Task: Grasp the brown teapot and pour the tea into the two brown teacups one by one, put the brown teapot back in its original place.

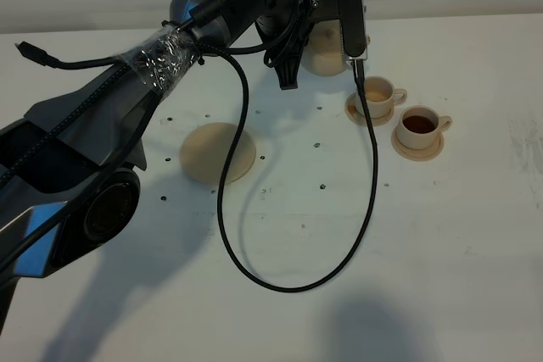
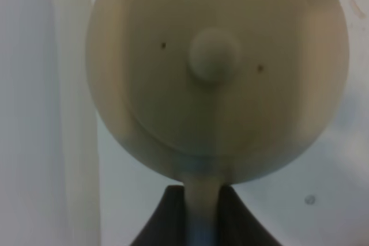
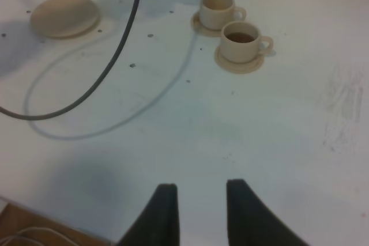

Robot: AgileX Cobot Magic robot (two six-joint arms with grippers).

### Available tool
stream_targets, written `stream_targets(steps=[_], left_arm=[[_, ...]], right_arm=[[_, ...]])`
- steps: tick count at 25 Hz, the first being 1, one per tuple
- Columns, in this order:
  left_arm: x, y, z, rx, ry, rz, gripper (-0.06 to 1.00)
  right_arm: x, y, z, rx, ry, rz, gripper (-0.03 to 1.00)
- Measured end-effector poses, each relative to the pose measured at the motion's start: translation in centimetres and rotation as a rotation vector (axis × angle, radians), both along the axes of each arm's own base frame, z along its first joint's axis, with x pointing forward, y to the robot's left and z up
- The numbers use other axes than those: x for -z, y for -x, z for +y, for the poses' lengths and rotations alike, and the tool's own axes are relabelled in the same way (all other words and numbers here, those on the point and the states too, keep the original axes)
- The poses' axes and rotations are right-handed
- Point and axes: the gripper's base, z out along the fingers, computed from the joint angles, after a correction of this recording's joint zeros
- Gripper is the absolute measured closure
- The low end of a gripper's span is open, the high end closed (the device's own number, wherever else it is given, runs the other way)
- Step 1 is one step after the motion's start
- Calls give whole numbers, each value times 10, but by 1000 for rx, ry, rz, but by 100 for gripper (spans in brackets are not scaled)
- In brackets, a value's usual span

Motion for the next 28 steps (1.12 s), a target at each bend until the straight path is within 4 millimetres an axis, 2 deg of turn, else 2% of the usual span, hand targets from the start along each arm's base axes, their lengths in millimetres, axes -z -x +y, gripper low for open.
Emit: stream_targets(steps=[28], left_arm=[[-1,-5,-2,282,-164,-101,86]], right_arm=[[0,0,0,0,0,0,75]])
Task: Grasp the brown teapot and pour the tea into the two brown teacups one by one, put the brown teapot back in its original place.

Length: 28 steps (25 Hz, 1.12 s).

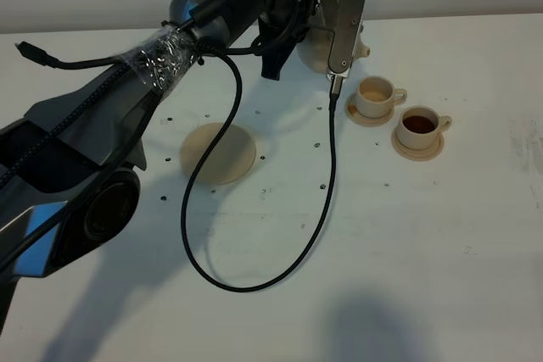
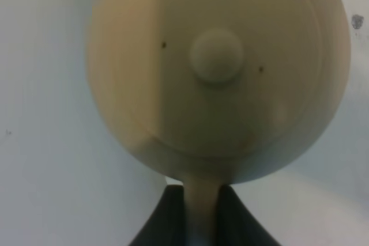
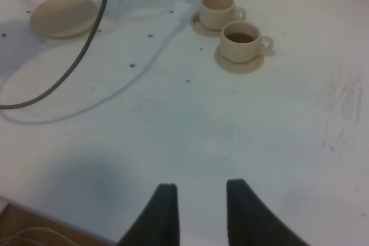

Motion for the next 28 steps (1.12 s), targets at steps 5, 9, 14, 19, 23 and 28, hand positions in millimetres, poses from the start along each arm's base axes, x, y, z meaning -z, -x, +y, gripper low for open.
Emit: stream_targets(steps=[5,9,14,19,23,28], left_arm=[[6,0,-6,31,-7,-22,86],[20,-4,-9,29,-6,-24,86],[39,-7,-11,16,-13,-11,86],[44,-10,-12,24,-18,-30,86],[42,-12,-12,34,-36,-67,86],[40,-11,-16,52,-63,-103,86]], right_arm=[[0,0,0,2,3,0,75],[0,0,-1,7,10,-1,75],[0,0,-2,13,17,-2,75],[0,0,-2,13,18,-2,75],[0,0,-2,13,18,-2,75],[0,0,-2,13,18,-2,75]])
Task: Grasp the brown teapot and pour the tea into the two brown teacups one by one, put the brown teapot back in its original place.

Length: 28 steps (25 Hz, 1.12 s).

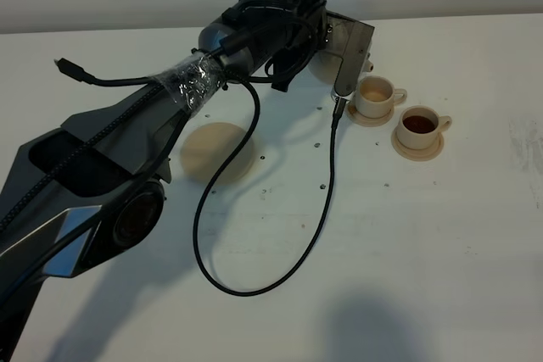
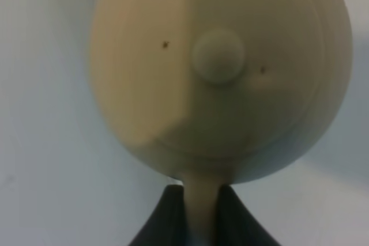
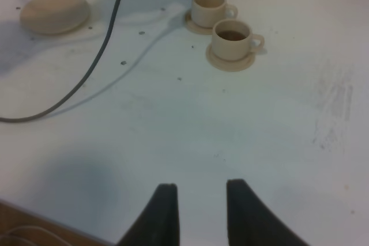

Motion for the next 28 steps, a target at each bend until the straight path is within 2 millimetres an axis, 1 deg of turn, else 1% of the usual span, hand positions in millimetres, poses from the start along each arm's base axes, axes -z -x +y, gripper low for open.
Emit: stream_targets(steps=[9,24,28], left_arm=[[-2,6,-11,36,-49,-47,86],[-5,8,-14,61,-137,-108,86],[-7,11,-19,78,-168,-132,86]], right_arm=[[0,0,0,0,0,0,75],[0,0,0,0,0,0,75],[0,0,0,0,0,0,75]])
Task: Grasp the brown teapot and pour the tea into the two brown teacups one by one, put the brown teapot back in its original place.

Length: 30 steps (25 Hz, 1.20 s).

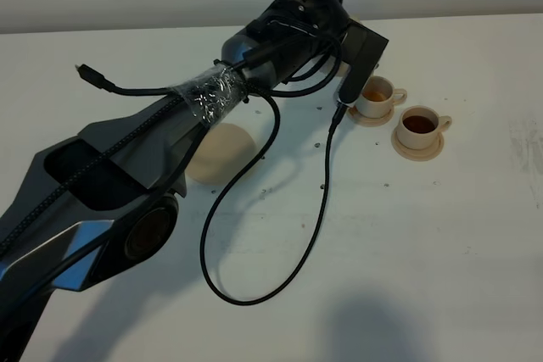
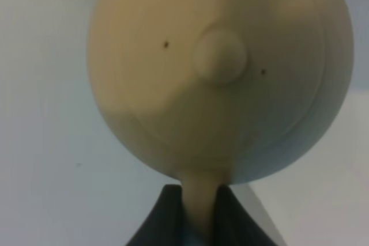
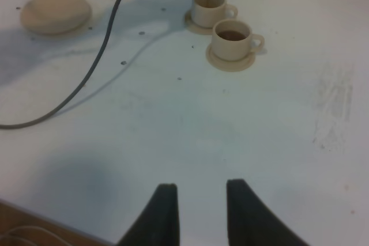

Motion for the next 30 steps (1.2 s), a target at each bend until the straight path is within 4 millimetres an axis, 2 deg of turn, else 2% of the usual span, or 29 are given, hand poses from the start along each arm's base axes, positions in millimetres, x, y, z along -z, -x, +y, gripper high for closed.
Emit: stream_targets(steps=[30], left_arm=[[-1,5,-4,57,-115,-23,86]], right_arm=[[0,0,0,0,0,1,75]])
